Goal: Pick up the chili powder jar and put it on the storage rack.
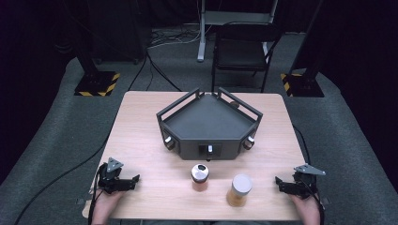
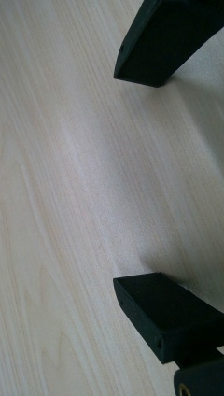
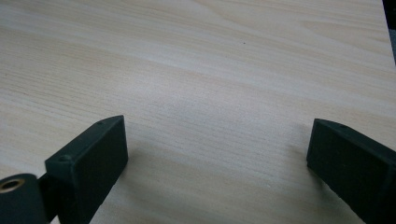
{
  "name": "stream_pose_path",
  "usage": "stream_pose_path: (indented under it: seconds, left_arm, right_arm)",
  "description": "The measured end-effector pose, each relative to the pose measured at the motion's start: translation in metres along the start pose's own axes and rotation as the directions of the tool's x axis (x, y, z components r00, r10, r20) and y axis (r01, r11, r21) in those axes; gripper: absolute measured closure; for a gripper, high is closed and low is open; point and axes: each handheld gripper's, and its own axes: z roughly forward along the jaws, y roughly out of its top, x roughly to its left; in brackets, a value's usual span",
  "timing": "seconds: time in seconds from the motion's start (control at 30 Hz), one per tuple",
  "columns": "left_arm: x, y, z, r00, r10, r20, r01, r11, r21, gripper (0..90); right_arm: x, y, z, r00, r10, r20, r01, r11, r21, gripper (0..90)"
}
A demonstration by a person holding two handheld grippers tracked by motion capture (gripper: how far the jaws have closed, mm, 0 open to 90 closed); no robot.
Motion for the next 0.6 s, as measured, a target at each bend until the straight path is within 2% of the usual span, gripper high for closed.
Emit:
stream_pose_path:
  seconds: [0.47,0.6]
  left_arm:
    - [0.0005,-0.0004,-0.0002,1.0,-0.004,0.002,0.004,1.0,-0.003,2.8]
    - [0.0048,-0.0025,-0.0008,0.9995,-0.02,0.026,0.021,0.9997,-0.015,3.3]
  right_arm:
    - [0.0,0.0,0.0,1.0,0.0,0.0,0.0,1.0,0.0,4.2]
    - [0.0,0.0001,0.0,1.0,0.0,0.0,0.0,1.0,0.0,4.2]
